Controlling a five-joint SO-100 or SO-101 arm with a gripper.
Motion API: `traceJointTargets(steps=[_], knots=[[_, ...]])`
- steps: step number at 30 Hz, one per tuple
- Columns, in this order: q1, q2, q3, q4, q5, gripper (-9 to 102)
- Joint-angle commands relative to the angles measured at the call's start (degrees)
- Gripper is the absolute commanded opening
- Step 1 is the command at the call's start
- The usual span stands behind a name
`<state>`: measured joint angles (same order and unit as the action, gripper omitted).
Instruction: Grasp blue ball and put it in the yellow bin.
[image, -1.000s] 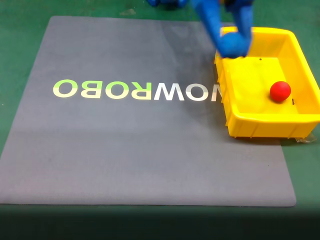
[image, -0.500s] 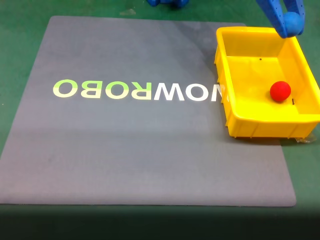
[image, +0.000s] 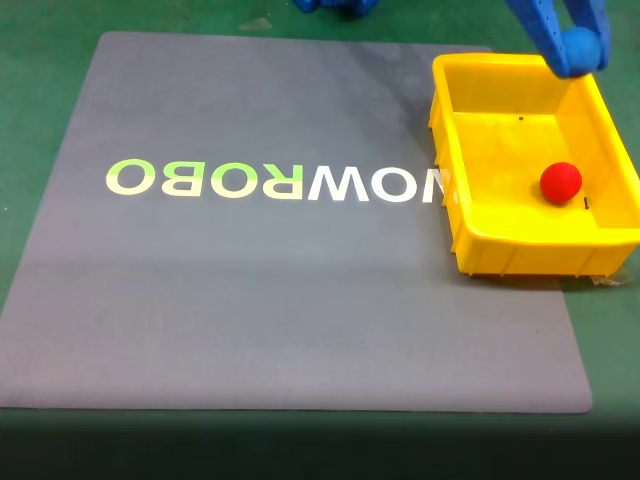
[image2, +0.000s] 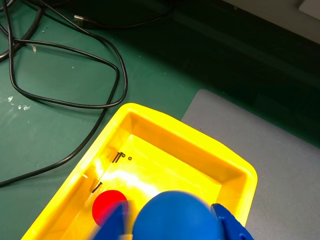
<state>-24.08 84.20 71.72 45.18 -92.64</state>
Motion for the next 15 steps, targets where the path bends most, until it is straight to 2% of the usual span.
traceJointTargets(steps=[1,5,15], knots=[[2.1,1.8,-0.1,-0.5,-0.4,35],[2.8,2.3,0.5,-0.4,0.4,42],[3.1,4.0,1.4,-0.4,0.6,42]])
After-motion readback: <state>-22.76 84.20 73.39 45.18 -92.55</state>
